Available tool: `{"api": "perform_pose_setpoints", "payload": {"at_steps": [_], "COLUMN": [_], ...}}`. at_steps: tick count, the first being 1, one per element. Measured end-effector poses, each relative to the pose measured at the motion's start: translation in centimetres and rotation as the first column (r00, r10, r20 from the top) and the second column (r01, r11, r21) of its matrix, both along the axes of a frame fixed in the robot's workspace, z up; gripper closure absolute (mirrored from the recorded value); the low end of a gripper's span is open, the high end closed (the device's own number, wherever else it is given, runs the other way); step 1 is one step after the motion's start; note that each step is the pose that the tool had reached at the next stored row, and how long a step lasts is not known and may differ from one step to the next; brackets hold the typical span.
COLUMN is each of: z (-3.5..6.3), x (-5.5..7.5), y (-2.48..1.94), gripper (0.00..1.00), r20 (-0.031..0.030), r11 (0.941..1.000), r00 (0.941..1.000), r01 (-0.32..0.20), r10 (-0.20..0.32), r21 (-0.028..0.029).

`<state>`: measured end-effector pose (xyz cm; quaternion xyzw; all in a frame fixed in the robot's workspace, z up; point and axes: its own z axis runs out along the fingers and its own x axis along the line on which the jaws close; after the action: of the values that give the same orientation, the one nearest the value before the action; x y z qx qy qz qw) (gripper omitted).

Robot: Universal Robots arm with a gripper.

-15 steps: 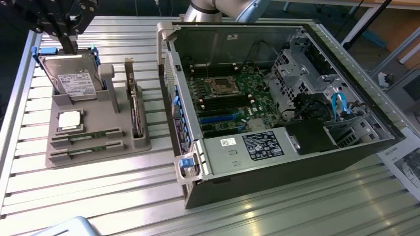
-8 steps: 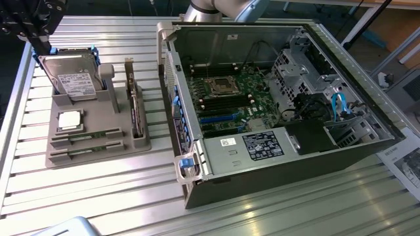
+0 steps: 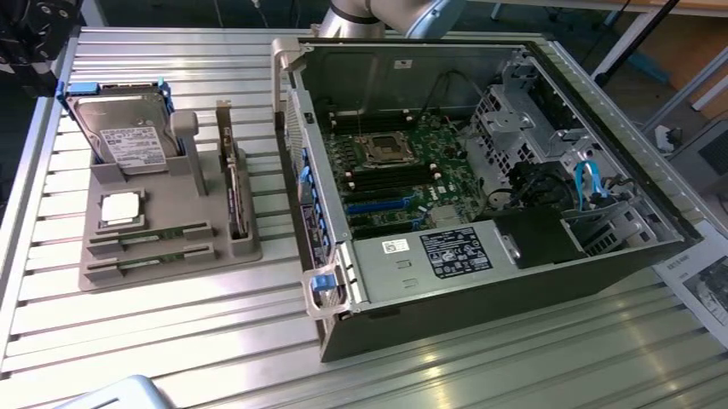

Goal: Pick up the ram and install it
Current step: 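Reach for the ram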

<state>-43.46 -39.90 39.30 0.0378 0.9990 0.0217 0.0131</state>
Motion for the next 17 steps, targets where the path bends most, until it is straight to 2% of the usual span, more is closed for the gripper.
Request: {"api": "perform_pose_setpoints", "payload": {"at_steps": [8, 17], "z": [0.0, 0.0], "x": [0.2, 2.2], "y": [-0.01, -0.14], "gripper": [0.9, 0.9], "r20": [0.0, -0.0003], "r11": [1.0, 1.0], "r00": [1.0, 1.0], "r01": [0.0, 0.0], "r10": [0.0, 0.0], "r21": [0.0001, 0.0]}}
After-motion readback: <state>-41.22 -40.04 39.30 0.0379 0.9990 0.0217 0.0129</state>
